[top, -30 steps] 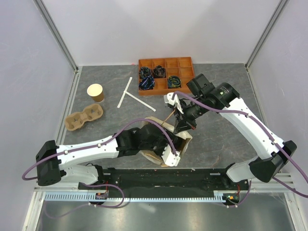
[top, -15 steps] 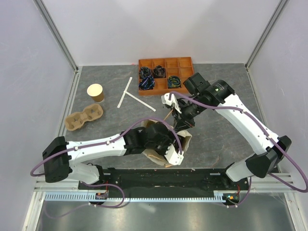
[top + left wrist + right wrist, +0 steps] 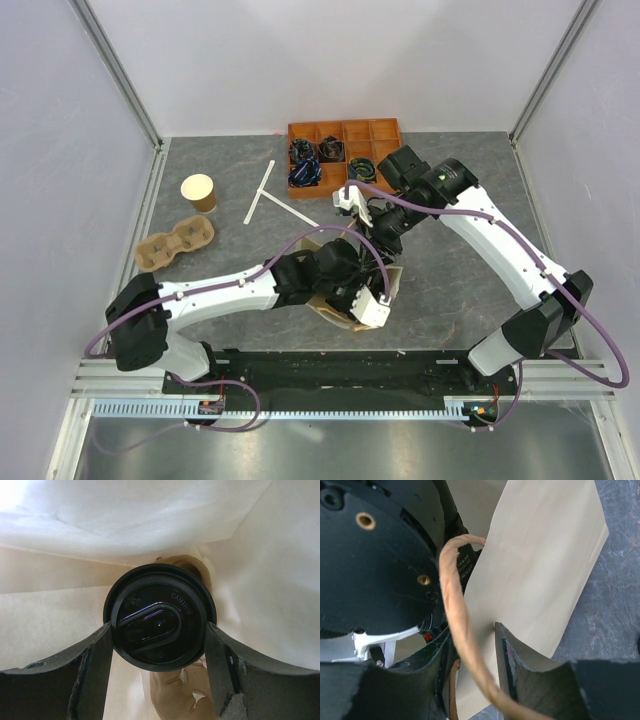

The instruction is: Pack the takeout coffee

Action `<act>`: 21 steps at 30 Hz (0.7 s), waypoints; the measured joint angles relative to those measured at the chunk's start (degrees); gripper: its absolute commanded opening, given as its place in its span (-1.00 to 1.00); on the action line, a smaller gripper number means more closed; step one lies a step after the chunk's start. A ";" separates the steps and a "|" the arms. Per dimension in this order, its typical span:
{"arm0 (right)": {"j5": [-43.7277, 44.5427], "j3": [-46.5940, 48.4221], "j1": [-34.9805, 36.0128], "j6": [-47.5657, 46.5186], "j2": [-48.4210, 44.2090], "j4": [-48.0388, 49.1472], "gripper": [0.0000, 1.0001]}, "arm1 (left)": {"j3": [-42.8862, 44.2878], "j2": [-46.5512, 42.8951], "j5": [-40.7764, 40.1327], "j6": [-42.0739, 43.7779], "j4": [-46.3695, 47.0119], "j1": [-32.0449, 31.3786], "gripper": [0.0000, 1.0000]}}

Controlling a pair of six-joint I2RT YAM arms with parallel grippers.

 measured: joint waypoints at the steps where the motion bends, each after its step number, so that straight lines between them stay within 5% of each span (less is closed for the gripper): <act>1: 0.35 0.02 -0.04 -0.02 0.17 0.04 -0.38 | 0.28 0.33 0.17 -0.02 -0.24 0.24 -0.85; 7: 3.06 0.68 -0.85 0.48 0.81 1.55 -1.00 | 2.91 2.58 2.62 0.00 -2.60 1.88 -0.83; 21: 8.79 2.23 -1.92 0.50 2.05 4.37 -1.00 | 10.95 8.87 8.09 -0.04 -9.07 6.36 -0.83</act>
